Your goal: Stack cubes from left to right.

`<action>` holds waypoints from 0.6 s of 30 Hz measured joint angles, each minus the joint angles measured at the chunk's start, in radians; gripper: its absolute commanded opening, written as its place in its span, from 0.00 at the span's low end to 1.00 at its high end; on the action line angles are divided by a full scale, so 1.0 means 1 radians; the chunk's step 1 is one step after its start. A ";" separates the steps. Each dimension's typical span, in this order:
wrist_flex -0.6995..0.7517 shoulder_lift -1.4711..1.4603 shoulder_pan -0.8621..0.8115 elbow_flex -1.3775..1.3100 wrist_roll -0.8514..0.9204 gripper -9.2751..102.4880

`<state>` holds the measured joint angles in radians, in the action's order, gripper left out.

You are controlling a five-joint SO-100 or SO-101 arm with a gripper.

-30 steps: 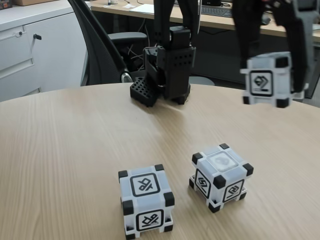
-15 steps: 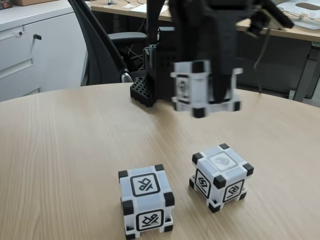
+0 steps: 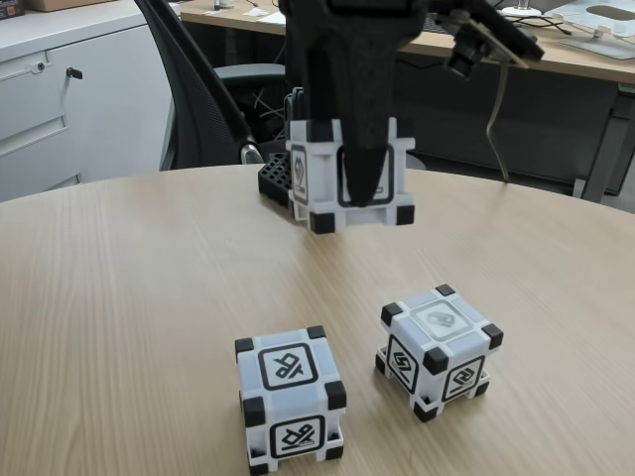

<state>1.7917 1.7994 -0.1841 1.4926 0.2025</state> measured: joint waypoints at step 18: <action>-0.095 -0.037 0.000 -0.003 -0.038 0.08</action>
<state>1.6966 1.7625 -0.1841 1.4895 0.1641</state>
